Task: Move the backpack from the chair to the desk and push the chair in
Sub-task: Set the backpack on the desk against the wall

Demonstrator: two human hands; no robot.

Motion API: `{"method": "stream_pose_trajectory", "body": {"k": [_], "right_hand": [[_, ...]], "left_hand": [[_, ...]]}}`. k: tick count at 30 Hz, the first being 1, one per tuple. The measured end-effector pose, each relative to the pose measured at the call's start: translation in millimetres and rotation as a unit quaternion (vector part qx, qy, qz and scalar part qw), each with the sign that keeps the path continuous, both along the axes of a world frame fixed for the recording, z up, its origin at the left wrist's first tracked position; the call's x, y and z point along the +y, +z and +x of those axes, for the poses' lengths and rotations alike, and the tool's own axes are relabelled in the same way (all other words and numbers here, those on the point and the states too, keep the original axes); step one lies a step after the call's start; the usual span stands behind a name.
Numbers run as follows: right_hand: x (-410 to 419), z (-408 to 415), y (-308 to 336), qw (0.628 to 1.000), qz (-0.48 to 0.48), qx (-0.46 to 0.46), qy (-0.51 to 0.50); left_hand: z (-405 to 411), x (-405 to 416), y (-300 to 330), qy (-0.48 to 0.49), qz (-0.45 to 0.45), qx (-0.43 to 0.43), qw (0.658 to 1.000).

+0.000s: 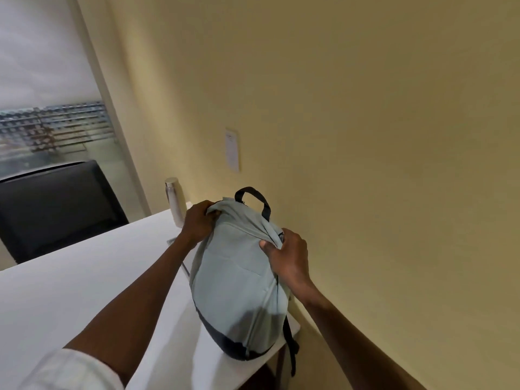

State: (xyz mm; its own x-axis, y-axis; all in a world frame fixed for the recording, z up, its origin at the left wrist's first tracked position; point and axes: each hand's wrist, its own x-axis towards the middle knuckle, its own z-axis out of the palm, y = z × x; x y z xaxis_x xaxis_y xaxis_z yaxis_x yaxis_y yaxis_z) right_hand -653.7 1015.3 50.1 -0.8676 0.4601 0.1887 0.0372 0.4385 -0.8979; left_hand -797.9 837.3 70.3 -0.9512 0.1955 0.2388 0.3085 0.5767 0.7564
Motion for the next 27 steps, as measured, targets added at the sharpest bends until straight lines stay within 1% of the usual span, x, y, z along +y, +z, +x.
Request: {"method": "stream_pose_trajectory", "body": {"k": [2, 7, 9, 13, 16, 17, 18, 19, 20, 21, 22, 23, 24, 25, 27], "right_hand": [[0, -12, -6, 1.0, 0.008, -0.018, -0.003], [3, -39, -11, 0.999, 0.014, -0.032, -0.021], [8, -44, -11, 0.998, 0.024, -0.043, -0.027], [21, -45, -13, 0.991, 0.109, -0.059, -0.052], [27, -42, -16, 0.974, 0.208, -0.048, -0.08], [27, -39, -18, 0.958, 0.275, -0.017, -0.085], [26, -38, -23, 0.926, 0.367, 0.023, -0.082], [25, -38, -29, 0.882, 0.459, 0.072, -0.075], [23, -39, -35, 0.839, 0.531, 0.113, -0.043], [20, -41, -41, 0.805, 0.579, 0.127, 0.016], [16, -42, -45, 0.781, 0.61, 0.113, 0.076], [14, -44, -51, 0.765, 0.627, 0.079, 0.123], [15, -45, -56, 0.754, 0.639, 0.038, 0.15], [18, -46, -60, 0.745, 0.648, -0.001, 0.157], [33, -46, -61, 0.733, 0.663, -0.055, 0.14]], "left_hand": [[-16, 4, -14, 0.004, -0.005, -0.006, 1.0], [-44, 21, -36, 0.035, 0.025, -0.01, 0.999], [-51, 27, -40, 0.055, 0.037, -0.031, 0.997], [-46, 32, -60, 0.067, 0.062, -0.061, 0.994], [-18, 30, -90, 0.028, 0.071, -0.037, 0.996], [-7, 30, -102, 0.005, 0.058, -0.021, 0.998], [2, 31, -115, -0.012, 0.035, -0.006, 0.999], [10, 32, -128, -0.018, 0.004, 0.001, 1.0], [17, 34, -139, -0.012, -0.023, -0.004, 1.0], [23, 37, -148, 0.001, -0.041, -0.022, 0.999], [26, 41, -154, 0.014, -0.05, -0.05, 0.997], [27, 44, -157, 0.023, -0.059, -0.082, 0.995], [26, 48, -159, 0.025, -0.074, -0.109, 0.991], [22, 51, -160, 0.021, -0.091, -0.128, 0.987], [10, 58, -156, -0.003, -0.112, -0.152, 0.982]]}}
